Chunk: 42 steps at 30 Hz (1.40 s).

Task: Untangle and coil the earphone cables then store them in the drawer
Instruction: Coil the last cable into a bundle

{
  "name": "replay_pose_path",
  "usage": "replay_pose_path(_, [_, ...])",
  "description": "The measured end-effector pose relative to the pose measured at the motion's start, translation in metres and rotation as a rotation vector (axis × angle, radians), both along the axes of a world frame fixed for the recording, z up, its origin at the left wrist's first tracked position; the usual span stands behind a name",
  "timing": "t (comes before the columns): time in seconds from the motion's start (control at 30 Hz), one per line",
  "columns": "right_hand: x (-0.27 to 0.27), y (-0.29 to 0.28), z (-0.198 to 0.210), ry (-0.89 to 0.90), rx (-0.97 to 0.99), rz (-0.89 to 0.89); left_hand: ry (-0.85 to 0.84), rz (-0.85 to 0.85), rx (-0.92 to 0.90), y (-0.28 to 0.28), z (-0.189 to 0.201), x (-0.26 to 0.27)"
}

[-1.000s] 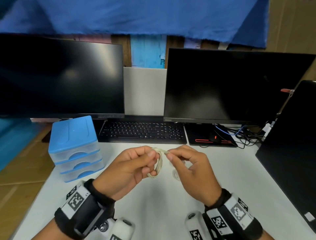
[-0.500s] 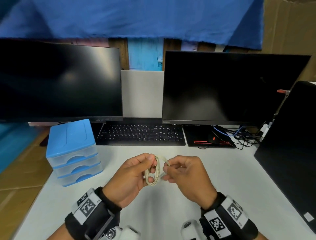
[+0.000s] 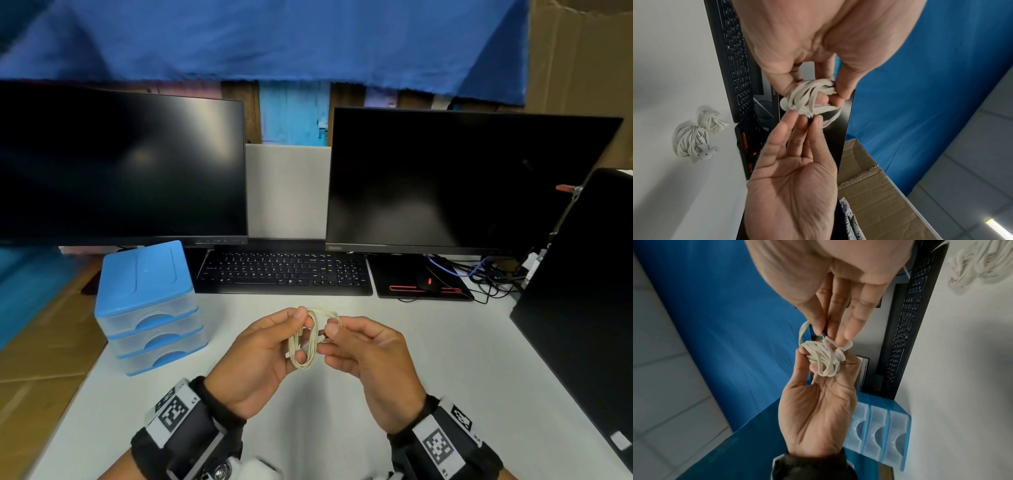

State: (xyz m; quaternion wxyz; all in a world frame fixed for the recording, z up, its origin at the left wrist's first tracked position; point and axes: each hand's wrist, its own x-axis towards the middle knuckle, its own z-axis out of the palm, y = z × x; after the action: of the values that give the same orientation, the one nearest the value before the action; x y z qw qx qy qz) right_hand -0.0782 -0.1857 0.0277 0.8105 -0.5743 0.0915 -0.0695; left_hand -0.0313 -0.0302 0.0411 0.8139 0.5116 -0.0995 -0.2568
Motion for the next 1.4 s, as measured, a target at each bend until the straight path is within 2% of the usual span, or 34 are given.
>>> replay_pose_path(0.07, [0.002, -0.002, -0.002, -0.01, -0.076, 0.003, 0.009, 0.017, -0.014, -0.001, 0.001, 0.0])
replay_pose_path(0.2, [0.005, -0.003, -0.017, -0.056, -0.591, 0.038, 0.067, 0.026, -0.033, -0.002, -0.002, 0.003])
replay_pose_path(0.27, [0.004, -0.001, -0.023, -0.073, -0.684, 0.1, 0.12, 0.038, -0.048, -0.003, -0.007, 0.006])
replay_pose_path(0.37, [0.001, 0.006, -0.026, -0.063, -0.571, 0.149, 0.179, 0.11, -0.087, -0.002, -0.012, 0.011])
replay_pose_path(0.43, [-0.003, 0.014, -0.029, -0.083, -0.475, 0.071, 0.2, 0.16, -0.132, -0.002, -0.011, 0.013])
replay_pose_path(0.53, [-0.011, 0.026, -0.034, -0.204, -0.555, -0.055, 0.218, 0.205, -0.176, -0.003, -0.009, 0.015])
replay_pose_path(0.67, [-0.022, 0.038, -0.036, -0.332, -0.7, -0.074, 0.244, 0.192, -0.209, -0.006, -0.013, 0.013])
replay_pose_path(0.77, [-0.024, 0.042, -0.037, -0.274, -0.601, -0.074, 0.232, 0.168, -0.189, -0.006, -0.012, 0.011])
replay_pose_path(0.9, [-0.019, 0.042, -0.035, -0.107, -0.476, -0.048, 0.146, 0.209, -0.117, -0.008, -0.007, 0.005])
replay_pose_path(1.13, [-0.006, 0.024, -0.03, -0.051, -0.639, -0.038, -0.036, 0.183, -0.047, -0.012, -0.01, -0.007])
replay_pose_path(1.2, [-0.003, 0.02, -0.027, -0.028, -0.532, -0.049, -0.054, 0.159, -0.044, -0.012, -0.01, -0.007])
replay_pose_path(1.33, [0.0, 0.015, -0.018, -0.001, -0.169, -0.05, -0.081, 0.111, -0.015, -0.009, -0.009, -0.006])
replay_pose_path(1.4, [0.0, 0.014, -0.014, -0.004, -0.075, -0.028, -0.081, 0.122, -0.006, -0.006, -0.01, -0.005])
